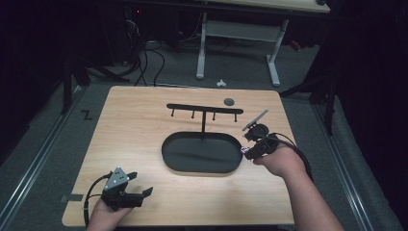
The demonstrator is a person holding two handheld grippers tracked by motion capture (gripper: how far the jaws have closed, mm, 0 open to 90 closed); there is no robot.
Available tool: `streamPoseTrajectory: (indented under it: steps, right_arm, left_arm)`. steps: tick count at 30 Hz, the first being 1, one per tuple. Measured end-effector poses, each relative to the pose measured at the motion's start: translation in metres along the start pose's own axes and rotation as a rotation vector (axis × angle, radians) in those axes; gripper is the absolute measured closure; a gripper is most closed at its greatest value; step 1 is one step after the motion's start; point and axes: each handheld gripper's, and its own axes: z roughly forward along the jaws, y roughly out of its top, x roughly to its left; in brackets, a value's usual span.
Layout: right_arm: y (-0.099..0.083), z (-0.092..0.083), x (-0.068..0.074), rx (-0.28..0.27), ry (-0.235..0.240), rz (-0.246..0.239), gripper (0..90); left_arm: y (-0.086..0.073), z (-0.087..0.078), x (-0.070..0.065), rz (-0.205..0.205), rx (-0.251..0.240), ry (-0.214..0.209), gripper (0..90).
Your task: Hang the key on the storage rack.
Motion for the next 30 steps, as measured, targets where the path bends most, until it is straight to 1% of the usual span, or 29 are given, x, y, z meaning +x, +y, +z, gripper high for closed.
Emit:
streamPoseTrajectory:
  steps: [4, 7, 9, 10, 11, 12, 14, 15, 18, 20, 27, 30]
  right_arm:
    - [0.003, -0.004, -0.004, -0.004, -0.004, 0.007, 68.0]
    - [0.005, -0.007, -0.006, -0.002, -0.007, 0.024, 68.0]
    - [0.008, -0.01, -0.008, -0.013, -0.011, 0.033, 68.0]
    - [0.009, -0.011, -0.009, -0.017, -0.015, 0.029, 68.0]
    - [0.011, -0.014, -0.01, -0.033, -0.02, 0.042, 68.0]
    - [0.012, -0.016, -0.01, -0.034, -0.02, 0.049, 68.0]
    - [0.015, -0.019, -0.012, -0.048, -0.032, 0.045, 68.0]
    - [0.017, -0.02, -0.012, -0.051, -0.03, 0.057, 68.0]
    - [0.021, -0.024, -0.013, -0.067, -0.038, 0.055, 68.0]
    - [0.023, -0.026, -0.013, -0.078, -0.039, 0.062, 68.0]
    - [0.03, -0.034, -0.01, -0.119, -0.039, 0.048, 68.0]
    - [0.034, -0.037, -0.008, -0.126, -0.039, 0.046, 68.1]
  left_arm:
    - [0.0, 0.0, 0.0, 0.001, 0.004, -0.012, 15.3]
    - [0.0, 0.001, -0.001, 0.002, 0.006, -0.016, 15.3]
    - [0.0, 0.001, -0.001, 0.004, 0.005, -0.017, 15.3]
    - [0.0, 0.001, 0.0, 0.004, 0.005, -0.015, 15.3]
    - [0.0, 0.001, 0.0, 0.003, 0.004, -0.016, 15.2]
    - [0.0, 0.001, 0.0, 0.002, 0.004, -0.015, 15.3]
    - [0.0, 0.001, 0.0, 0.001, 0.002, -0.015, 15.3]
    - [0.0, 0.001, 0.0, 0.001, 0.002, -0.015, 15.2]
    - [0.0, 0.0, 0.0, 0.002, 0.003, -0.017, 15.2]
    - [0.0, 0.0, 0.0, 0.003, 0.004, -0.016, 15.2]
    - [0.0, -0.001, 0.001, 0.002, 0.001, -0.014, 15.2]
    - [0.0, -0.001, 0.001, 0.002, 0.001, -0.014, 15.2]
